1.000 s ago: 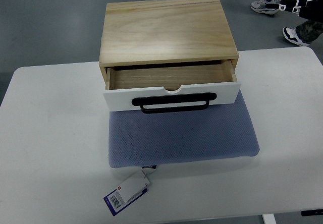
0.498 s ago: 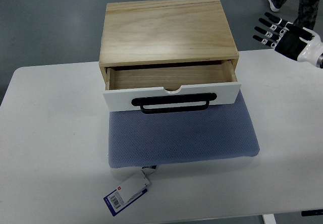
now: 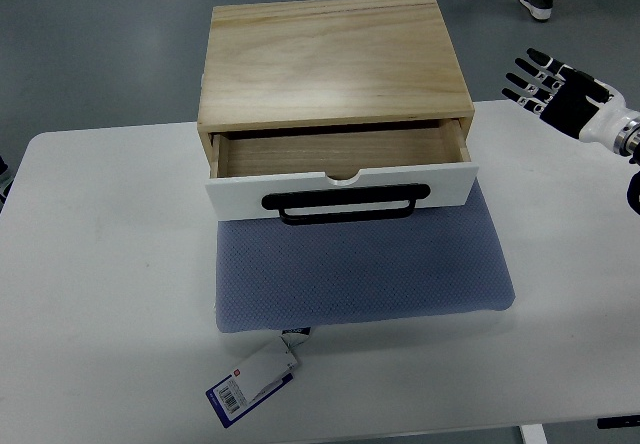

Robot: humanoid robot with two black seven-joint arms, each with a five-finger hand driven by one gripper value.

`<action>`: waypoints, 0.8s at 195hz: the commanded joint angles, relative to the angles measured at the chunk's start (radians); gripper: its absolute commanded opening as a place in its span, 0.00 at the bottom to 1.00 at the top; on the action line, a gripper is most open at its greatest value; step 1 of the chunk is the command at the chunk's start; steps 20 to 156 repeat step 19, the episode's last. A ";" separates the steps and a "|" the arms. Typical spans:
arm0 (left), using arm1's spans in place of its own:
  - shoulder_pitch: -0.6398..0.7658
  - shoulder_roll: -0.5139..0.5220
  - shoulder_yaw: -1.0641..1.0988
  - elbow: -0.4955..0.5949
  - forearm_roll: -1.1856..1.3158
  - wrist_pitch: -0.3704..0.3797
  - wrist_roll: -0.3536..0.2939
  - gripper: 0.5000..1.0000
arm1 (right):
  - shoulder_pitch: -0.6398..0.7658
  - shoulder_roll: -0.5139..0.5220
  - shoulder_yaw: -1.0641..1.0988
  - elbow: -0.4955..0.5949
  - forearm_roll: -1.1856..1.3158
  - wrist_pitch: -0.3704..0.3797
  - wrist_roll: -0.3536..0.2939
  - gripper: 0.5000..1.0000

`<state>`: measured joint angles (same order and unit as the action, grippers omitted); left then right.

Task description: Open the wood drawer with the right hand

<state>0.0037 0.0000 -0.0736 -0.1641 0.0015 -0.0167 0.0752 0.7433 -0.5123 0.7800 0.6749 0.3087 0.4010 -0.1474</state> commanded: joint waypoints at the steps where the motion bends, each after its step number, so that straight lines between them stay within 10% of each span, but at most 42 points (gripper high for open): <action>1: -0.001 0.000 0.000 0.000 0.000 0.001 0.000 1.00 | -0.005 0.008 0.001 0.000 0.000 0.005 0.000 0.90; 156: 0.001 0.000 0.000 0.000 0.000 0.000 0.000 1.00 | -0.013 0.011 0.002 0.002 0.000 0.007 0.000 0.90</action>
